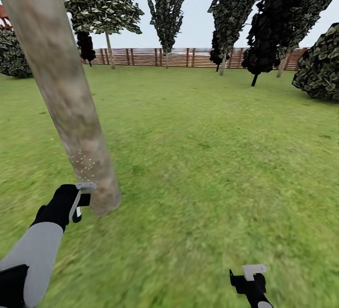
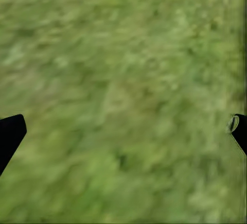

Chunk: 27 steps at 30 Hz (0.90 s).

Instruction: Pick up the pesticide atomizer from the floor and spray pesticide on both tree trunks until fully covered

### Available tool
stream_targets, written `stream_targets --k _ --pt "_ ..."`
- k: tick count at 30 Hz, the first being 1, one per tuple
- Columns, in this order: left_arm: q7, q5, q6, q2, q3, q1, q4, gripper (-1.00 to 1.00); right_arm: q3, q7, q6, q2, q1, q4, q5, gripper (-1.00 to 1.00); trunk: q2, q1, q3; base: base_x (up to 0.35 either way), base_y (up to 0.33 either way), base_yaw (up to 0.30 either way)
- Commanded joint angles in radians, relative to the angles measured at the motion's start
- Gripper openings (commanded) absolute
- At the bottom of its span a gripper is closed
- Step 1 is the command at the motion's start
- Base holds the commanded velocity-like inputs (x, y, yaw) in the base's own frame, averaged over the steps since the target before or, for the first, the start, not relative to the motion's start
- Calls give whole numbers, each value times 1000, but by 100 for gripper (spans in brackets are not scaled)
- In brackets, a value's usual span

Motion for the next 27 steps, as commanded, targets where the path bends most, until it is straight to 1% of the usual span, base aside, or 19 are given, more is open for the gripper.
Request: stream_targets --k 1,3,12,13,14,17,23,25,27 --pt "-1 -3 5 -1 2 -1 -1 -100 8 -6 -1 0 -1 1 -1 100 0 0 -1 0 -270 0" --pt "-1 -3 5 -1 2 -1 -1 -100 8 -6 -1 0 -1 1 -1 100 0 0 -1 0 -270 91" --pt "7 -5 4 2 5 0 5 -100 8 -5 -1 0 -1 0 -1 100 0 0 -1 0 -270 237" --pt "7 -6 3 5 7 2 8 -100 8 -5 -1 0 -1 1 -1 100 0 0 -1 0 -270 66" --pt "7 -5 3 9 8 19 9 -100 8 -5 -1 0 -1 1 0 100 0 0 -1 5 -270 27" --pt "8 -5 3 12 9 44 5 -100 8 -4 -1 0 -1 1 0 100 0 0 -1 59 -269 11" --pt "10 -5 2 7 10 50 11 -100 8 -4 -1 0 -1 1 0 100 0 0 -1 189 -224 1" --pt "10 -5 2 10 12 50 12 -100 8 -4 -1 0 -1 1 0 100 0 0 -1 234 -191 0" --pt "10 -7 1 15 27 51 12 -100 8 -4 -1 0 -1 1 0 100 0 0 -1 237 -188 11"
